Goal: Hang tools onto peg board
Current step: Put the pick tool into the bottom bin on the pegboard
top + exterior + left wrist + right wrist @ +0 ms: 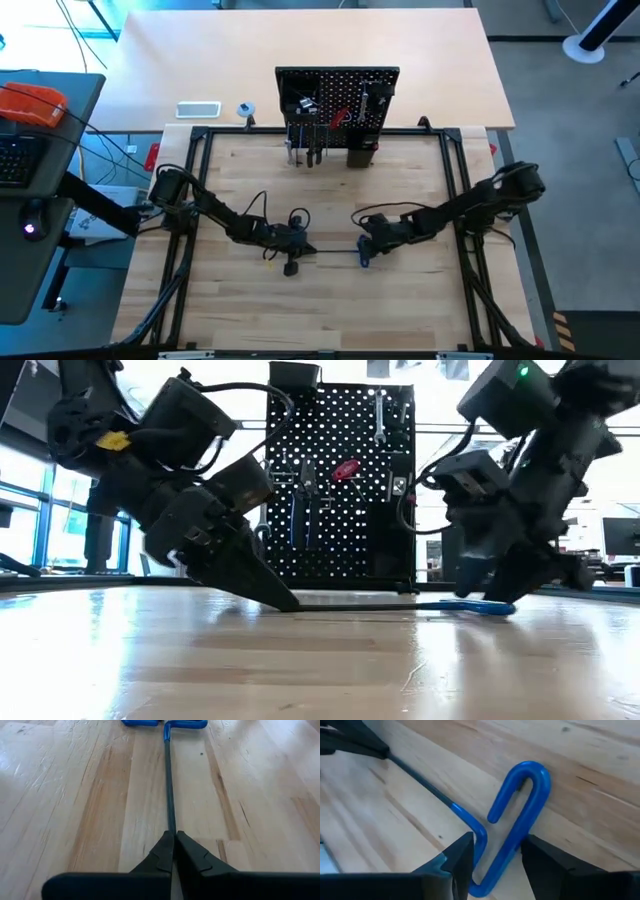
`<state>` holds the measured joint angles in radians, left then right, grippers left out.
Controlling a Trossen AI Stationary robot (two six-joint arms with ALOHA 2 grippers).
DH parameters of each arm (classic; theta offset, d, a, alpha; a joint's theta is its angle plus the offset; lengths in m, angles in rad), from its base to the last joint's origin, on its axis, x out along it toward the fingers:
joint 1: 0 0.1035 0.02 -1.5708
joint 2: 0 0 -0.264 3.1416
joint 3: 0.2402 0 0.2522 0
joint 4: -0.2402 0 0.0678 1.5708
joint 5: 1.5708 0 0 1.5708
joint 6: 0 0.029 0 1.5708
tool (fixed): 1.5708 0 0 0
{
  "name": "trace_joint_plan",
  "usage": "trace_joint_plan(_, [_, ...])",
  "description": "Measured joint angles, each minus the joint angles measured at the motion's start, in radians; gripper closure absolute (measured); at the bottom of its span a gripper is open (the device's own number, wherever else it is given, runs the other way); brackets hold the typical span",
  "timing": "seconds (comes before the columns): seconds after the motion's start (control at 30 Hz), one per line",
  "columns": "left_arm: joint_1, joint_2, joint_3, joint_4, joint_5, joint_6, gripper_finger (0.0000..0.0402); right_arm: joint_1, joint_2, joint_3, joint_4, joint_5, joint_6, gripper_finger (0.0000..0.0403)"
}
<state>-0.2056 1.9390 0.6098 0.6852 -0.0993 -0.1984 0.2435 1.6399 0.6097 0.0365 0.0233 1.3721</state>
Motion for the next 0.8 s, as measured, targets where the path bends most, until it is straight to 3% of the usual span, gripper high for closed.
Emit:
trace_joint_plan(0.13, [-0.004,-0.001,0.002,0.003,-0.006,0.006,0.0401,-0.023,0.073,0.024,0.157,-0.026,-0.015,0.0245])
trace_joint_plan(0.4, [-0.003,0.002,0.009,-0.002,-0.003,0.017,0.0401,-0.018,0.075,0.016,0.203,0.019,-0.033,0.0249])
trace_joint_plan(0.8, [-0.003,0.001,0.009,-0.017,0.000,0.017,0.0402,0.013,0.058,0.012,0.221,0.101,-0.157,0.0348])
